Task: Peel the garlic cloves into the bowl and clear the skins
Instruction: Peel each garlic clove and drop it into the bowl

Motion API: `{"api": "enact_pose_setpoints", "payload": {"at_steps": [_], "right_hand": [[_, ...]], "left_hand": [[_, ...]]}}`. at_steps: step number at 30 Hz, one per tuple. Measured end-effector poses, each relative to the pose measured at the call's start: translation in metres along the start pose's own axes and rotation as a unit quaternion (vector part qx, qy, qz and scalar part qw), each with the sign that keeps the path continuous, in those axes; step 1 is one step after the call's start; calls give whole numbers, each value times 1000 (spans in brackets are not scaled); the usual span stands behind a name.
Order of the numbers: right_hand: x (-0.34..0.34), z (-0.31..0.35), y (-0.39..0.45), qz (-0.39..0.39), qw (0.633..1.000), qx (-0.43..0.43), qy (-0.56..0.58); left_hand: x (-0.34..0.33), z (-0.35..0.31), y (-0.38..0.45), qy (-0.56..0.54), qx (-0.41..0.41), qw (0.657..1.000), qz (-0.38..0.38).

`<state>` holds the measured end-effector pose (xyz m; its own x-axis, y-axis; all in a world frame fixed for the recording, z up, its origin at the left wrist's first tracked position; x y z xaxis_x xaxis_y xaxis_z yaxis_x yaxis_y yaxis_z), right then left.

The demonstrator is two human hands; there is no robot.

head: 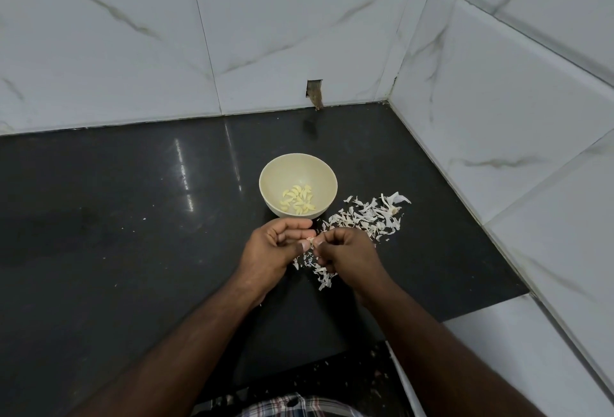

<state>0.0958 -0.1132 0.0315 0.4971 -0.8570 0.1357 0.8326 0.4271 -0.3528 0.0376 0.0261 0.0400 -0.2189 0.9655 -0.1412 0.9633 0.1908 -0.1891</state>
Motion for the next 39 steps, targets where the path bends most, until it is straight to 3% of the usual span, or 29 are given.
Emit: {"api": "enact_pose_setpoints", "payload": {"at_steps": [5, 10, 18, 28, 39], "right_hand": [[-1, -4, 0, 17, 1000, -12, 13], [0, -1, 1, -12, 997, 40, -62], [3, 8, -3, -34, 996, 55, -66], [1, 8, -2, 49, 997, 31, 46], [6, 12, 3, -13, 982, 46, -182]], "left_hand": [[-1, 2, 1, -6, -4, 1000, -2], [2, 2, 4, -13, 1, 999, -37], [2, 4, 4, -58, 16, 998, -28], [2, 7, 3, -132, 73, 988, -10], [2, 4, 7, -45, 17, 999, -13]]}}
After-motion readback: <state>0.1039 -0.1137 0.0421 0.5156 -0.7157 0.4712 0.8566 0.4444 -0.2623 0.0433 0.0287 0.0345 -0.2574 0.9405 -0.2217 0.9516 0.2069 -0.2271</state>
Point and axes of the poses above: each hand's wrist, its own y-axis towards the middle knuckle, its own x-axis out of the back of the hand, z = x × y, the point moved 5 cm from there along y, towards the middle knuckle, and after that the axes turned 6 degrees about z, right-handed, at the moved point
